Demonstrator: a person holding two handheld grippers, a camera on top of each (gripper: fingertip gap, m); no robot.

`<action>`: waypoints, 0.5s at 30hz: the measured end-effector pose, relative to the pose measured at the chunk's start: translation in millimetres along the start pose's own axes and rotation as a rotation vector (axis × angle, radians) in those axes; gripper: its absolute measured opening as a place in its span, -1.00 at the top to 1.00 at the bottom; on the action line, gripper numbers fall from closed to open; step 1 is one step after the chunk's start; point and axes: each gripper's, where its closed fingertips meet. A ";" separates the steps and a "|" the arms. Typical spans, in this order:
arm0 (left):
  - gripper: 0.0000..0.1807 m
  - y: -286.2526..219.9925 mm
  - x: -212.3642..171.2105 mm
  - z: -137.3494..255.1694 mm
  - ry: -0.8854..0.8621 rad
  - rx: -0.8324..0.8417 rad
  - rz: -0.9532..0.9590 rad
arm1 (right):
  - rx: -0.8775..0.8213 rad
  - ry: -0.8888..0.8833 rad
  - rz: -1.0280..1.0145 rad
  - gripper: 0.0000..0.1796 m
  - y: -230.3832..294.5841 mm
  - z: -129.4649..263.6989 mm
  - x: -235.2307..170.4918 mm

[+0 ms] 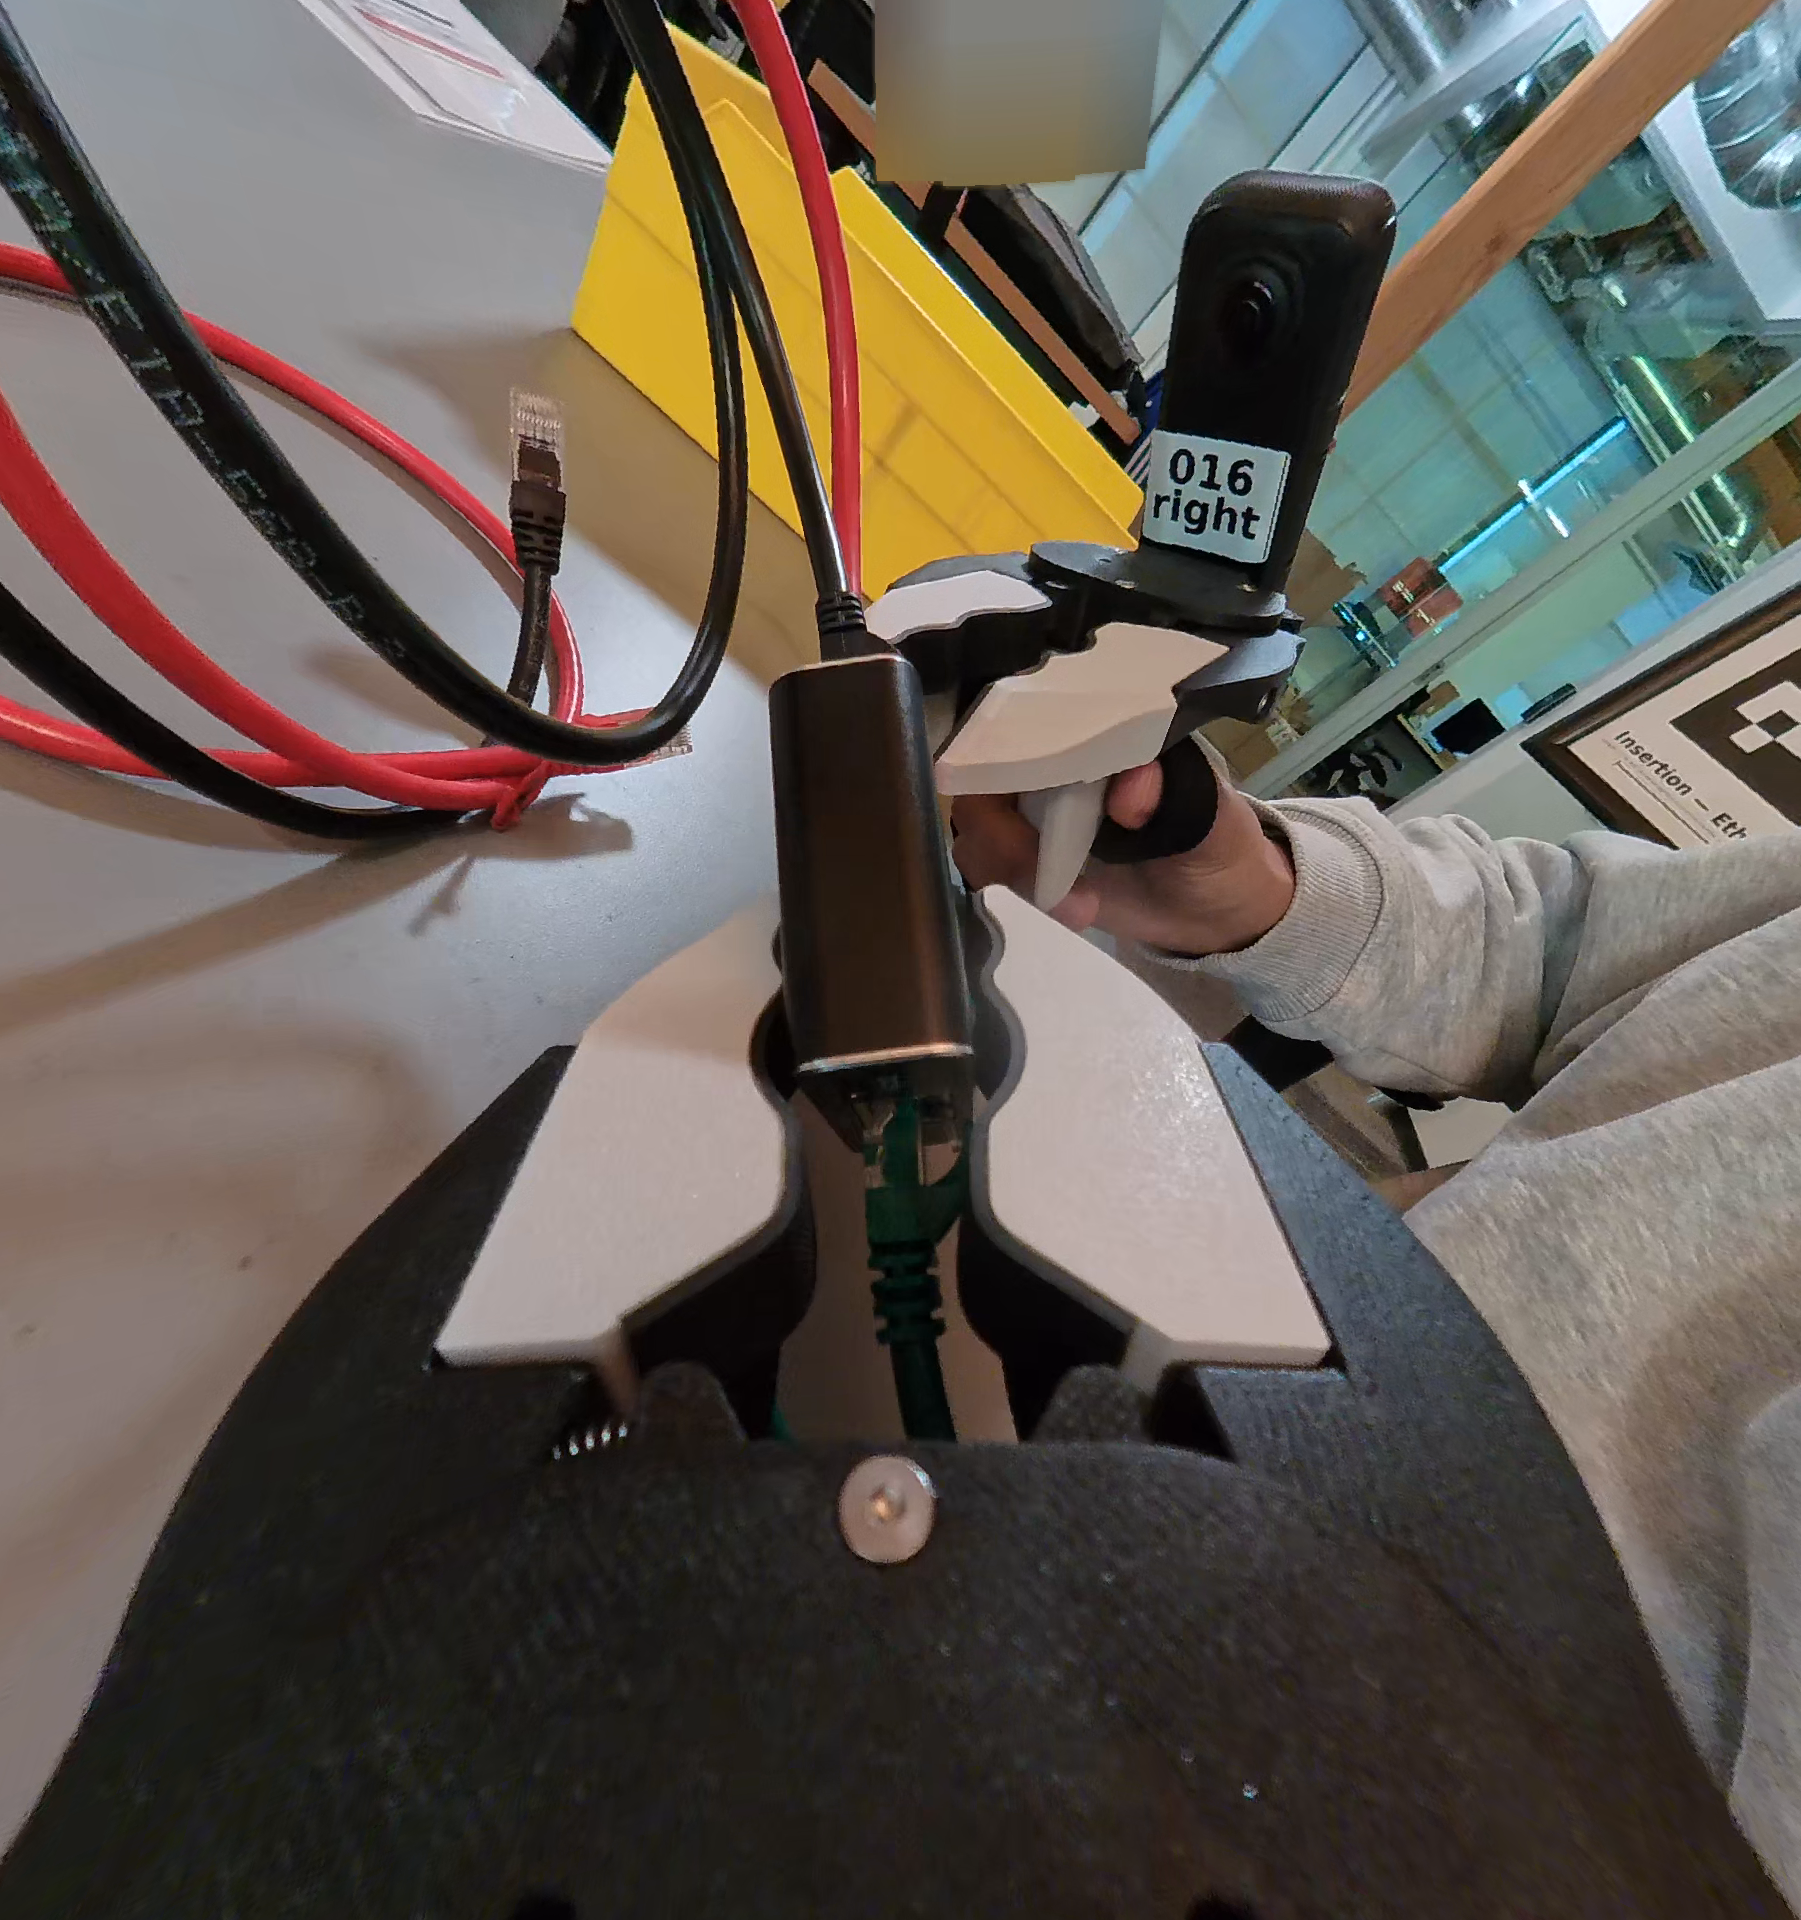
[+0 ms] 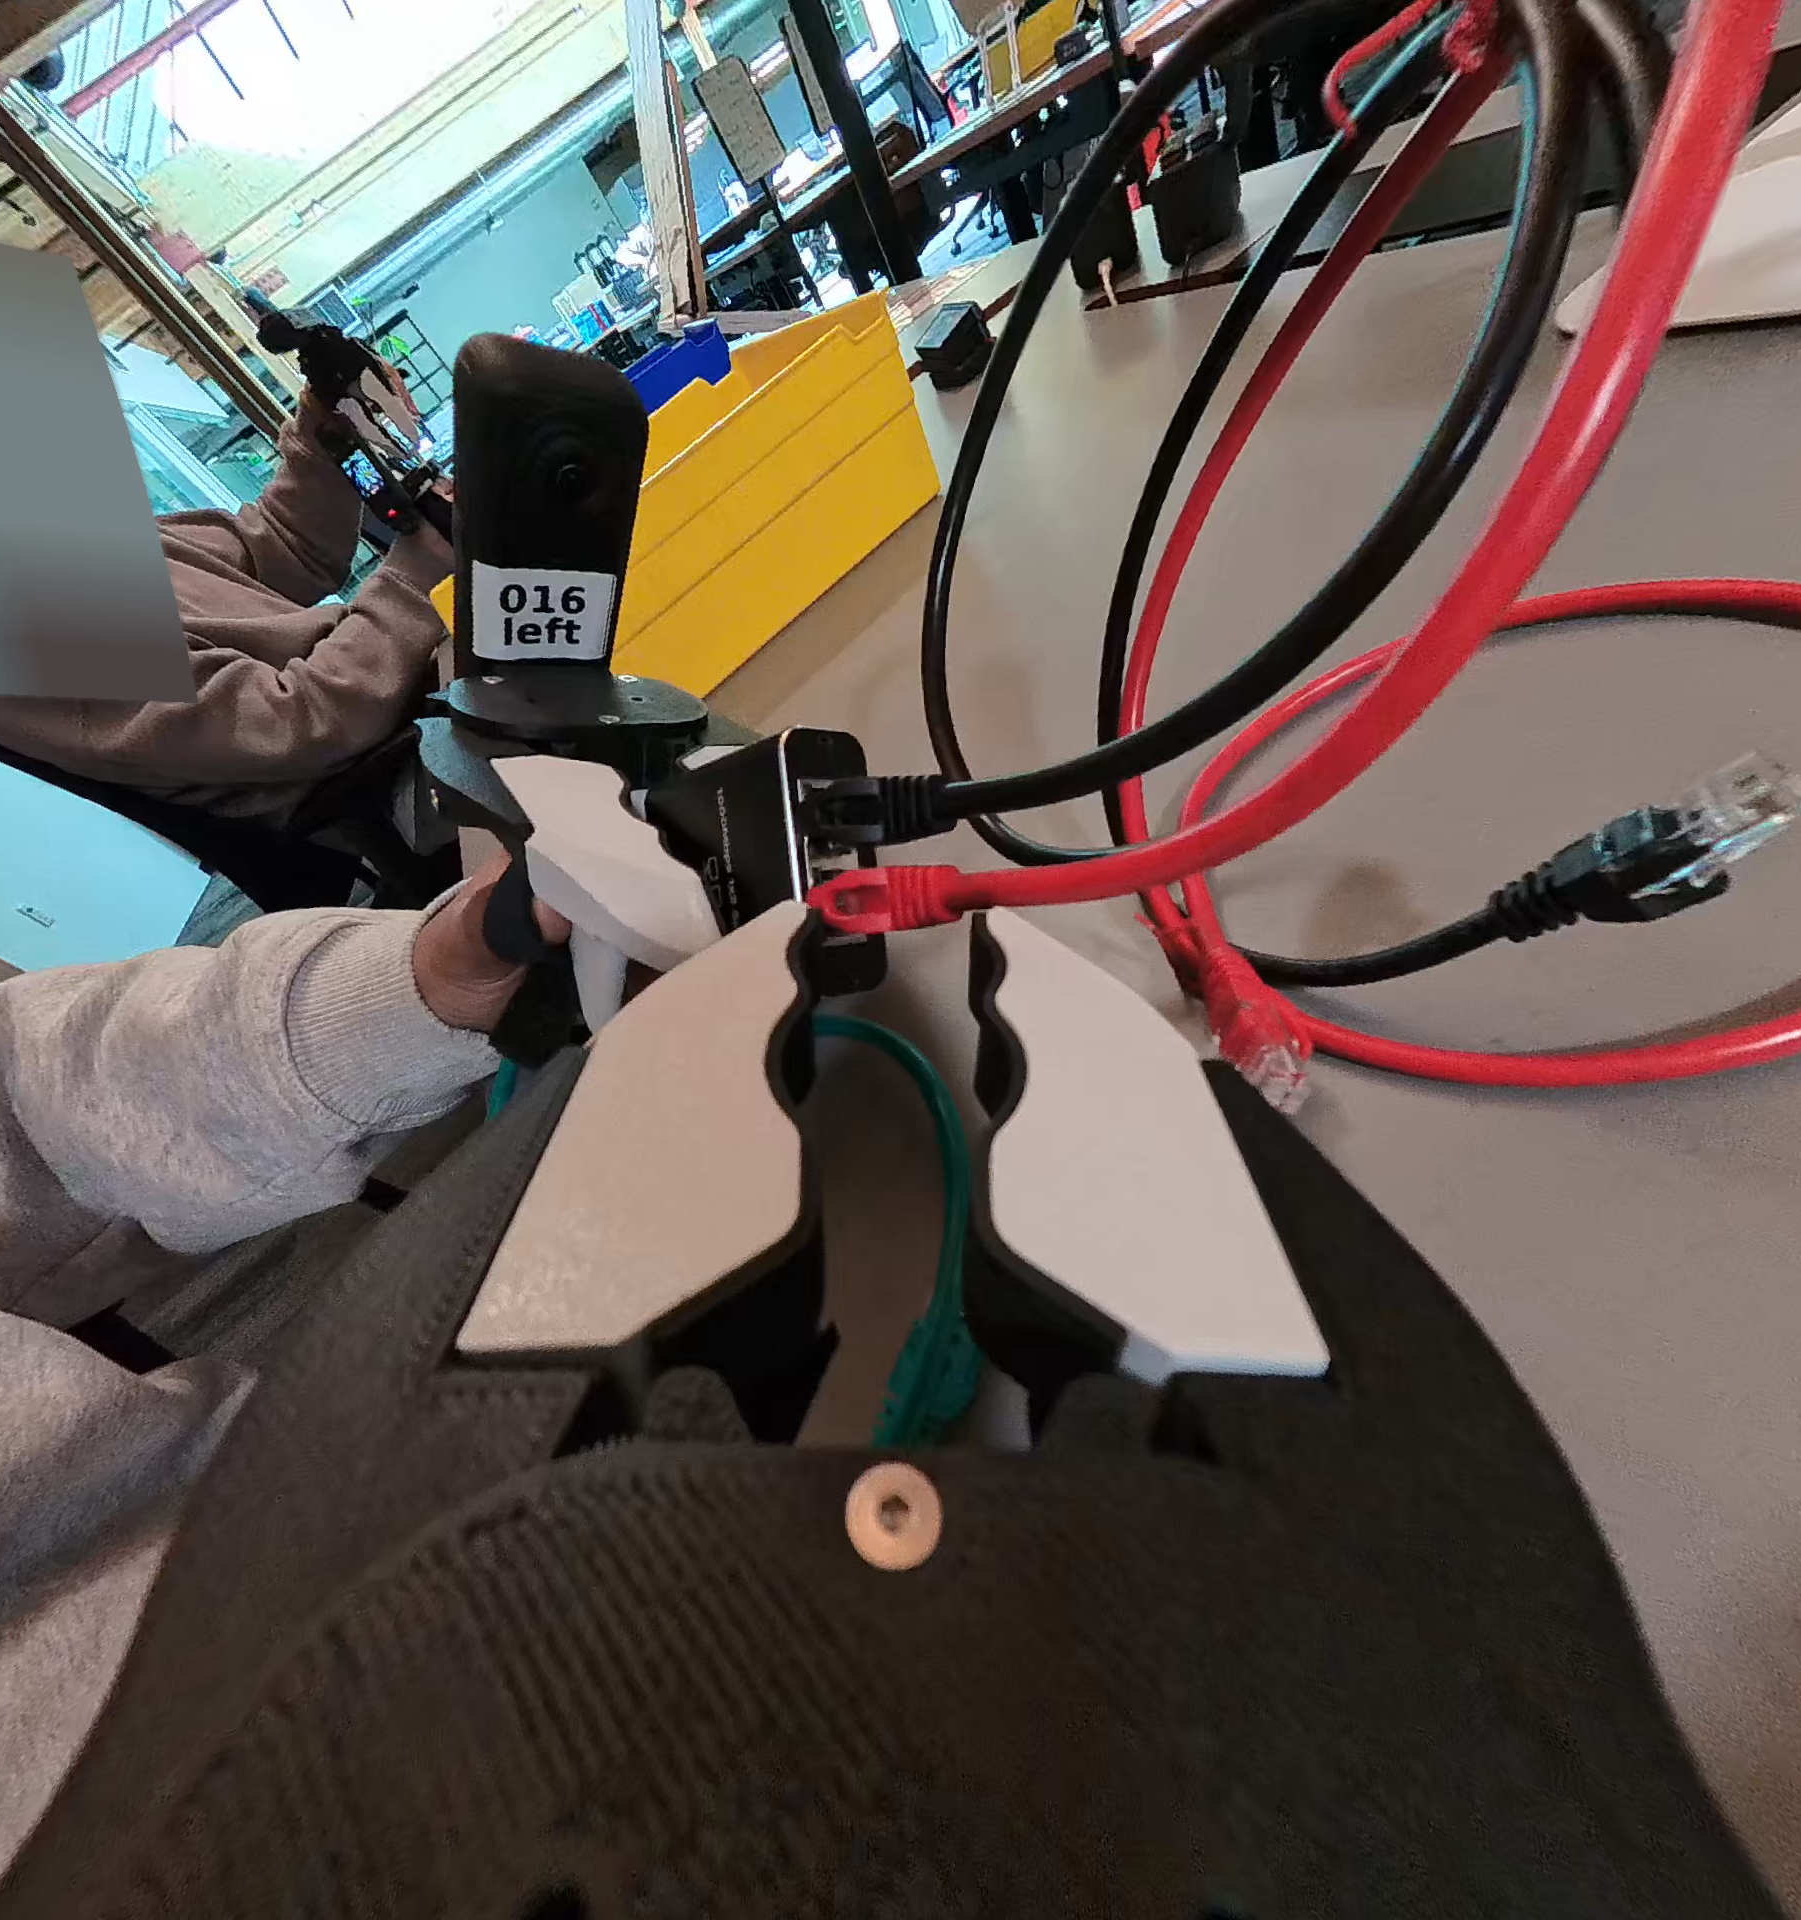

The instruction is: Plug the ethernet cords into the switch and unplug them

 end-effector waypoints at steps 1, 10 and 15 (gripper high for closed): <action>0.68 -0.2 -0.3 -0.1 0.002 -0.001 -0.001 | 0.002 -0.001 -0.003 0.70 0.0 0.2 0.1; 0.69 -0.9 -2.9 -2.4 0.027 -0.003 -0.006 | 0.018 0.000 -0.038 0.72 -1.1 1.4 0.2; 0.68 -2.6 -4.9 -3.9 0.042 -0.034 0.014 | 0.024 0.008 -0.043 0.72 -1.2 1.8 -0.9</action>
Point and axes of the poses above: each gripper's, where its closed fingertips meet, z back along the fingers, x out of its top, y = z × x across the jaws, and after that the axes turned 10 degrees about -z, right-handed
